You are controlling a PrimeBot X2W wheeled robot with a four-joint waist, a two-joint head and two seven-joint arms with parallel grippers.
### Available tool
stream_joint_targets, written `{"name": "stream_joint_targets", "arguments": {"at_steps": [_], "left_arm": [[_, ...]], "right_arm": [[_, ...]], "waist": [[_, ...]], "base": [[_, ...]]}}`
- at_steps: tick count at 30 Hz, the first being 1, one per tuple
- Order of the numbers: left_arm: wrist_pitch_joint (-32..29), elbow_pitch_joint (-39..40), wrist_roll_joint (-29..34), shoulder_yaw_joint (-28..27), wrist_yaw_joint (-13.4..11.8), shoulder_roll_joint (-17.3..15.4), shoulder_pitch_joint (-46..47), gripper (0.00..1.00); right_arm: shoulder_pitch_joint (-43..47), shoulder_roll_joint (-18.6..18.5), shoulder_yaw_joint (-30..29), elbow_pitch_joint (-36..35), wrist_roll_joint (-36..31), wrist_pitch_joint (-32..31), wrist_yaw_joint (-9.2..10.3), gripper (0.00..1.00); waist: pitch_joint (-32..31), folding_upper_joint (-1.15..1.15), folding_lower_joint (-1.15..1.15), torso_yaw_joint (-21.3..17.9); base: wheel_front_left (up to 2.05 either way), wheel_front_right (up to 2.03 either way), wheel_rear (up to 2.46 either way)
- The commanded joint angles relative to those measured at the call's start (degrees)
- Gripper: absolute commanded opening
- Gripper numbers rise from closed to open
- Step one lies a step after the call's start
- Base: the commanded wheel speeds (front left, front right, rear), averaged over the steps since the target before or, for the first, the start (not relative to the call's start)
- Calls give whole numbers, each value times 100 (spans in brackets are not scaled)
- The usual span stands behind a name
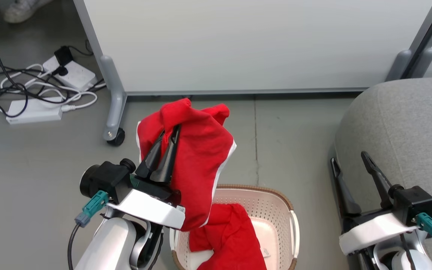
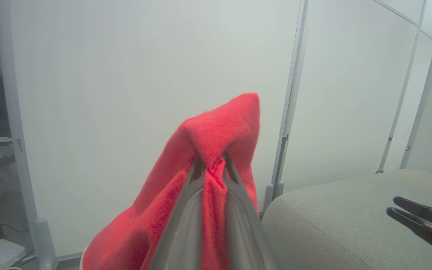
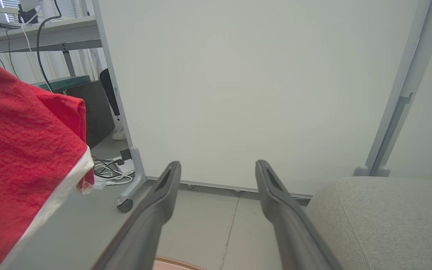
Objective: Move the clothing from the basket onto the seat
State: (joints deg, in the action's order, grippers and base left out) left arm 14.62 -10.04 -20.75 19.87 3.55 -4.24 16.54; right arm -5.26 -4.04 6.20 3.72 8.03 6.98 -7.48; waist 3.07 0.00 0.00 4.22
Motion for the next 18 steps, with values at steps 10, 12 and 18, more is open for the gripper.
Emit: {"name": "stream_joint_targets", "arguments": {"at_steps": [10, 12, 18], "left_arm": [[-336, 778, 19, 237, -49, -112, -457, 0], [-385, 882, 8, 263, -65, -123, -520, 0], [-490, 1092, 11, 319, -121, -167, -624, 0]], "right_arm": [[410, 41, 42, -107, 47, -148, -3, 100], [464, 54, 43, -136, 51, -158, -3, 100], [516, 80, 36, -178, 78, -171, -3, 100]], "waist": [[-452, 0, 0, -207], [-468, 0, 0, -221], [-485, 0, 0, -243]], "base": [[0, 0, 0], [0, 0, 0], [0, 0, 0]]}}
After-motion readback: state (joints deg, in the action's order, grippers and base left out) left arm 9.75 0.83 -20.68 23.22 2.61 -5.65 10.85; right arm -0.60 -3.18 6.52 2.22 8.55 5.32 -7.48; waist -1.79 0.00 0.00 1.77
